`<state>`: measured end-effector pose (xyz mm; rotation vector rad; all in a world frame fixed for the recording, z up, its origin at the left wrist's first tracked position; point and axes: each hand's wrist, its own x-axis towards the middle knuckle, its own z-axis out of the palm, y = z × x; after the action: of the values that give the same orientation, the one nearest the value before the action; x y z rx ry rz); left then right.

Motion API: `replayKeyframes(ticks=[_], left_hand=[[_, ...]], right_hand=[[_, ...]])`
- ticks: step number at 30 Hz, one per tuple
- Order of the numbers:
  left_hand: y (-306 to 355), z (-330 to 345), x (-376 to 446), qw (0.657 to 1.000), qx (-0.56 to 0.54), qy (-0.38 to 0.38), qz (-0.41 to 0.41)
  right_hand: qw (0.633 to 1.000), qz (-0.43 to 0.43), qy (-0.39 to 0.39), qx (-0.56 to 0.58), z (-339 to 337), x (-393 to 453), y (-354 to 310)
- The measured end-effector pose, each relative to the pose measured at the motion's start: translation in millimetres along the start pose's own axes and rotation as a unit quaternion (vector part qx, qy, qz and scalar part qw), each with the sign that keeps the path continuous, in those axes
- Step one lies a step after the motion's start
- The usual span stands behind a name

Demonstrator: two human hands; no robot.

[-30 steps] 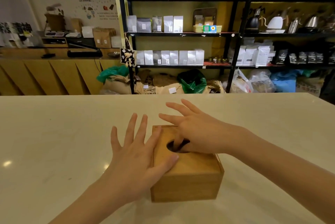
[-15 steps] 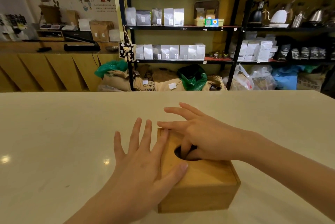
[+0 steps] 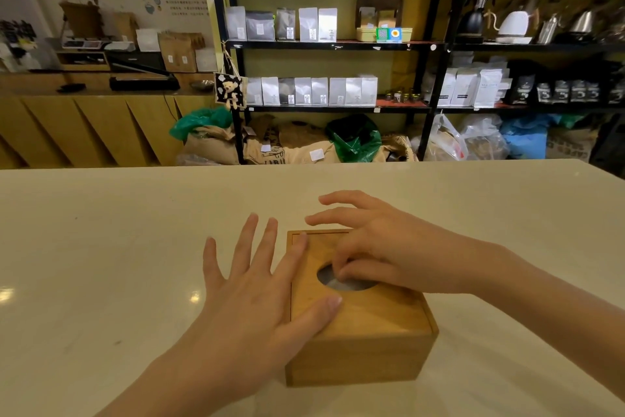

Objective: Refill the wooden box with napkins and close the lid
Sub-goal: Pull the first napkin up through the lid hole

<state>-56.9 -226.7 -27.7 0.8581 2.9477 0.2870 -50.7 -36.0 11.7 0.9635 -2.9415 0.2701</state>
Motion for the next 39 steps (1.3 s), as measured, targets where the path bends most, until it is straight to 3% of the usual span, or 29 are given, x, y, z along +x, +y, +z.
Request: replayKeyframes(ticks=[10,14,17,21,25,29,31,35,39], left_hand=[[-2,4,3,0.999,-0.027,0.026,0.004],[-3,-1,9,0.992,-0.109,0.047,0.037],[1,-7,16,0.973,-0.221,0.037,0.059],[5,-14,27,0.952,-0.299,0.002,0.063],[4,-17,35,0.945,-0.314,-0.034,0.085],[2,-22,35,0.924,-0.371,-0.035,0.089],[1,-22,35,0.919,-0.378,-0.021,0.109],[1,-24,34,0.919,-0.364,0.016,0.149],[0,-28,33,0.910,-0.381,0.032,0.160]], right_hand=[[0.983,0.070,0.016,0.171,-5,-7,9],[0.968,0.107,0.035,0.226,-8,-10,8],[0.971,0.101,0.056,0.208,-8,-14,-1],[0.990,0.082,0.078,0.087,-6,-18,-17],[0.981,0.041,0.134,0.135,-8,-25,-22],[0.959,0.063,0.190,0.201,-11,-30,-11],[0.957,0.106,0.161,0.216,-9,-30,-5],[0.961,0.172,0.028,0.217,2,-28,6],[0.949,0.149,0.057,0.272,6,-26,8]])
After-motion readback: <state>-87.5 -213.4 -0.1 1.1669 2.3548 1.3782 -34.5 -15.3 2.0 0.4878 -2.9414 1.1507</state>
